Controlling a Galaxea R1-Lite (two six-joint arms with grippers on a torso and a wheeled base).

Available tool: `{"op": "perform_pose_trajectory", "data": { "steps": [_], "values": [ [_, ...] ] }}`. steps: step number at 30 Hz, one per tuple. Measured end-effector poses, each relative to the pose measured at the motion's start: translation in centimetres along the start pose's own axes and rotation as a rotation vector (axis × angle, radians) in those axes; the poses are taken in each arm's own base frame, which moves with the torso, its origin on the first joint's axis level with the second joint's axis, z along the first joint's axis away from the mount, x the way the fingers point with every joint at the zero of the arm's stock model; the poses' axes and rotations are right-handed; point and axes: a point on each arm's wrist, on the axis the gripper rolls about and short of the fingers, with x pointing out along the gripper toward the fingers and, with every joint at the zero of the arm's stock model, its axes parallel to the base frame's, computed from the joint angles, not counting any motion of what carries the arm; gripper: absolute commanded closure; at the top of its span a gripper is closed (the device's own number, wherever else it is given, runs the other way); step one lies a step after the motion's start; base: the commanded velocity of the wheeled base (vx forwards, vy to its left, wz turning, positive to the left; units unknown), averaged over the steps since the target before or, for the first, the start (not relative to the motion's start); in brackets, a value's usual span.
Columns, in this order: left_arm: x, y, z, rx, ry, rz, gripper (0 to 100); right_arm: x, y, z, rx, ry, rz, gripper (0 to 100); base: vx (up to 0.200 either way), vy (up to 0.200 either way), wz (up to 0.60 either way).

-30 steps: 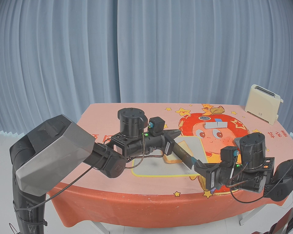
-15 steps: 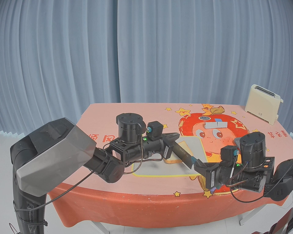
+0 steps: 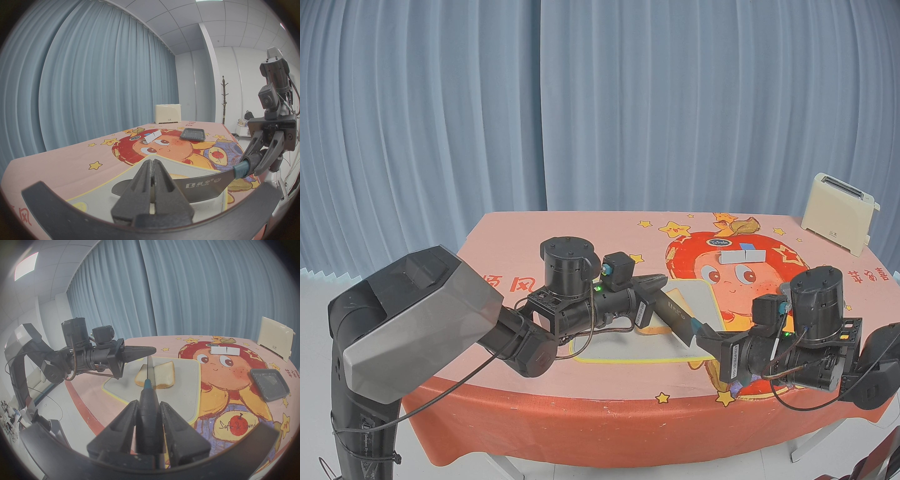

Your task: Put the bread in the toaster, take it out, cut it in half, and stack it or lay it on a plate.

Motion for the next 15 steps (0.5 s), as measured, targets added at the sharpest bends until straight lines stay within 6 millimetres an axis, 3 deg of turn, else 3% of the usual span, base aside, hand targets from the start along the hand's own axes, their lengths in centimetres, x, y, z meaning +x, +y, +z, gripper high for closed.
{"op": "perform_pose_trajectory", "data": {
  "steps": [15],
  "values": [
    [0.11, -0.1, 0.03, 0.002, -0.01, 0.002, 100, 0.16, 0.0, -0.14, 0.0, 0.005, 0.0, 100, 0.0, 0.0, 0.0]
  ]
}}
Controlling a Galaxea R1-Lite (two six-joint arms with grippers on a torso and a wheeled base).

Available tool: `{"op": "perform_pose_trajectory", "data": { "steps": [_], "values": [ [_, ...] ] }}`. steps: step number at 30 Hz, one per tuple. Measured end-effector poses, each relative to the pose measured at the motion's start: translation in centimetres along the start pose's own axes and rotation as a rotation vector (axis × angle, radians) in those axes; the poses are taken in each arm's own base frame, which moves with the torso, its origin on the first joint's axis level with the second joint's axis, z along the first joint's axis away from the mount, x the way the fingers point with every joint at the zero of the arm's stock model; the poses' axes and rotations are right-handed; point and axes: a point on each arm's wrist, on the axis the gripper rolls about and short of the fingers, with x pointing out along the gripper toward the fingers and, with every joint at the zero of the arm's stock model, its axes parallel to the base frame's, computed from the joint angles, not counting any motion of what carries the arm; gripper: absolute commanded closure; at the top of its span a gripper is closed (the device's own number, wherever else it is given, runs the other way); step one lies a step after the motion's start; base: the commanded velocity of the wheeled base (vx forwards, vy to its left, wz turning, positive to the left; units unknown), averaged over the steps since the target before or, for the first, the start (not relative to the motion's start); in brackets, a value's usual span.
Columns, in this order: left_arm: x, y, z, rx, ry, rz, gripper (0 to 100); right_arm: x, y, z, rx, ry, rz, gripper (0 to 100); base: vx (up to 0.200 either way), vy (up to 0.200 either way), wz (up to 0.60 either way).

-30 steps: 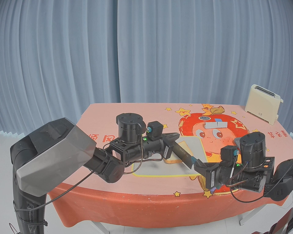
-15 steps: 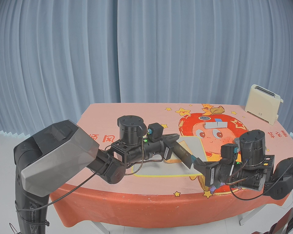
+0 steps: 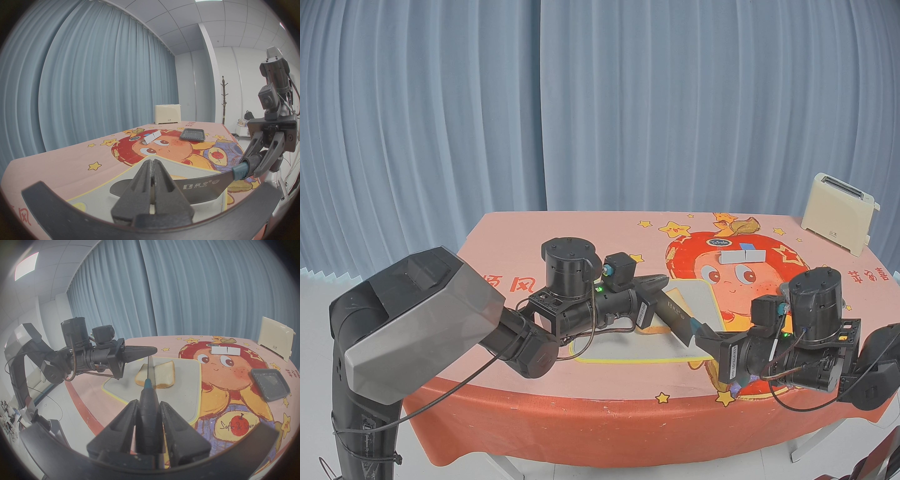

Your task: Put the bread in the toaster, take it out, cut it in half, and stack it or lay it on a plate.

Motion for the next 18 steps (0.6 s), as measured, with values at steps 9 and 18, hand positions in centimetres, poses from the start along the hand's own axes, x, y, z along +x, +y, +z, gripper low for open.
{"op": "perform_pose_trajectory", "data": {
  "steps": [9, 18],
  "values": [
    [-0.11, -0.04, -0.21, -0.001, 0.003, 0.0, 100, 0.2, -0.1, -0.37, -0.002, 0.019, -0.005, 100, 0.0, 0.0, 0.0],
    [-0.15, 0.15, -0.47, -0.003, 0.008, 0.005, 100, 0.18, -0.04, -0.12, 0.001, 0.009, -0.002, 100, 0.0, 0.0, 0.0]
  ]
}}
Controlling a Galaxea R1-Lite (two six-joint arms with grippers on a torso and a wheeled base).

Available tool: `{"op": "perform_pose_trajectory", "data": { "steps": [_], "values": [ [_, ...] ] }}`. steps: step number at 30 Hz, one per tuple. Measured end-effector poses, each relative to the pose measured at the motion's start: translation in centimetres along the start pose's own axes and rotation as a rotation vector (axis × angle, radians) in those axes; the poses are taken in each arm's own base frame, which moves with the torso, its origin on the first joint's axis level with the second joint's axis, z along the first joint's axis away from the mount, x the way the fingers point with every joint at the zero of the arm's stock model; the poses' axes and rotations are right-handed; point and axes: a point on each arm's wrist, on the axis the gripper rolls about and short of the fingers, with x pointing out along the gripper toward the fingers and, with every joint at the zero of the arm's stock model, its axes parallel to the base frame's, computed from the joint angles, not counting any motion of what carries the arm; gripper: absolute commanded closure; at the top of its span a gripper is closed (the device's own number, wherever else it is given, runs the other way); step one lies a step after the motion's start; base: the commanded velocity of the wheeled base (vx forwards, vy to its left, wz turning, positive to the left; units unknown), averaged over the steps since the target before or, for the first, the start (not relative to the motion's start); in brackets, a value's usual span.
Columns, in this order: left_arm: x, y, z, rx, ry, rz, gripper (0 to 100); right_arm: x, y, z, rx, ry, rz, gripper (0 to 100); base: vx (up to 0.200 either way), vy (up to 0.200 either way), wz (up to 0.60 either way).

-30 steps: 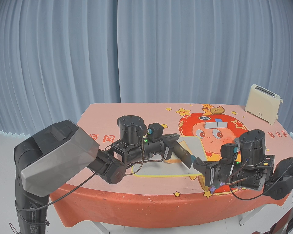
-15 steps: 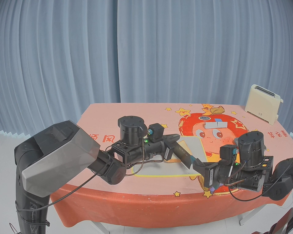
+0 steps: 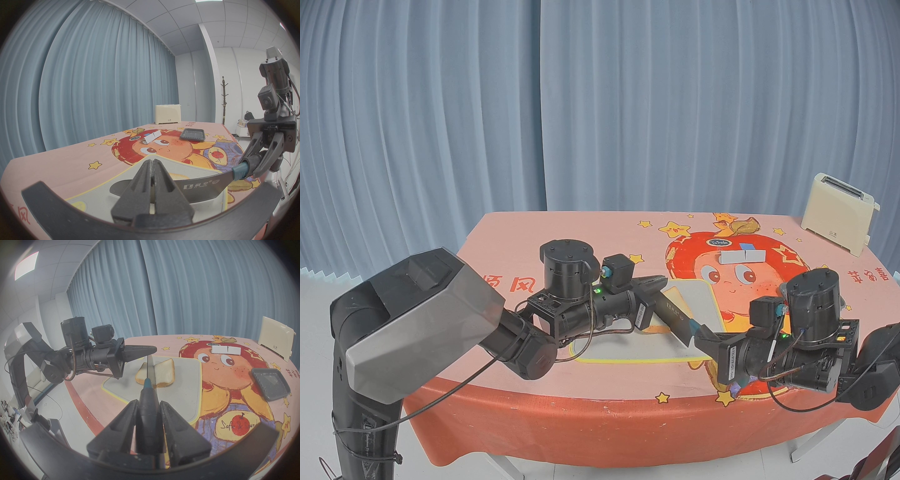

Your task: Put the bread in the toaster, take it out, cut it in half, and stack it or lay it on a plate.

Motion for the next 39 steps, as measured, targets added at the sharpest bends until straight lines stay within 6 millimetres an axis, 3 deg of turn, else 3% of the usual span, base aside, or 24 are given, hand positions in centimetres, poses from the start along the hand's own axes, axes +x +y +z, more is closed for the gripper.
{"op": "perform_pose_trajectory", "data": {
  "steps": [9, 25, 39],
  "values": [
    [0.2, 0.2, -1.0, 0.0, -0.007, 0.005, 100, 0.0, 0.2, 0.2, 0.014, -0.006, 0.005, 100, 0.0, 0.0, 0.0],
    [0.5, -0.2, -0.7, -0.007, -0.005, -0.005, 100, 0.0, -0.1, -0.7, 0.009, 0.049, -0.011, 100, 0.0, 0.0, 0.0],
    [0.5, 0.3, -1.7, -0.018, 0.012, 0.021, 100, 0.0, 0.2, 0.0, 0.013, 0.019, 0.003, 100, 0.0, 0.0, 0.0]
  ]
}}
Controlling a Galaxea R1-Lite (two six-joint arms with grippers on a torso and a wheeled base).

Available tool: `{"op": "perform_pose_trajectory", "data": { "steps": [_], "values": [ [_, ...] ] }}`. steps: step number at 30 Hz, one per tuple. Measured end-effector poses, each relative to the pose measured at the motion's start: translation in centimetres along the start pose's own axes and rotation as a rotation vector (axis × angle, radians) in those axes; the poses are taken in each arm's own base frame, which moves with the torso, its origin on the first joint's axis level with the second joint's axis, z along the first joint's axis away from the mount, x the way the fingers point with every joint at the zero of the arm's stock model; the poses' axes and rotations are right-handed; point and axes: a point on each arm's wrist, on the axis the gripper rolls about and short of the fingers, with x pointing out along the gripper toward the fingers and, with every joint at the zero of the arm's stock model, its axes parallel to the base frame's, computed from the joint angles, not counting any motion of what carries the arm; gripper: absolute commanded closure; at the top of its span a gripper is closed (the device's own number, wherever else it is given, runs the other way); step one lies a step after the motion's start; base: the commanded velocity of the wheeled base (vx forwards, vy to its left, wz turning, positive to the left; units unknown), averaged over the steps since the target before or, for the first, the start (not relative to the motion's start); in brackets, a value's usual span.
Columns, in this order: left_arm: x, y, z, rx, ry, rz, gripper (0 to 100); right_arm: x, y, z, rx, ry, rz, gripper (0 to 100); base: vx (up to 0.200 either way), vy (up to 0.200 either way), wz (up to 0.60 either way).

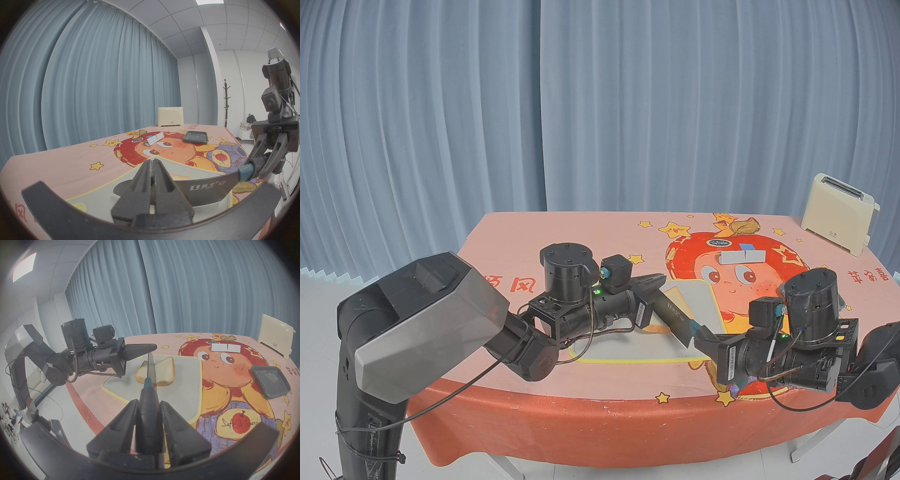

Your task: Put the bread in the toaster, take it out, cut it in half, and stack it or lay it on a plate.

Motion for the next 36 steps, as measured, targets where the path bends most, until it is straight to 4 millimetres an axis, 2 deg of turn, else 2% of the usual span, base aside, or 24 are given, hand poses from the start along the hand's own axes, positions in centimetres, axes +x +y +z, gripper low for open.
{"op": "perform_pose_trajectory", "data": {
  "steps": [6, 19, 36],
  "values": [
    [0.1, 0.0, 0.0, 0.0, 0.001, 0.002, 100, -0.1, 0.1, 0.2, 0.002, -0.007, 0.002, 100, 0.0, 0.0, 0.0],
    [0.1, -0.2, 0.8, 0.003, -0.008, -0.002, 100, 0.2, -0.1, -0.6, -0.003, 0.025, -0.009, 100, 0.0, 0.0, 0.0],
    [-0.1, 0.0, 0.6, -0.008, 0.01, 0.017, 100, 0.0, 0.1, 0.2, 0.001, -0.006, 0.004, 100, 0.0, 0.0, 0.0]
  ]
}}
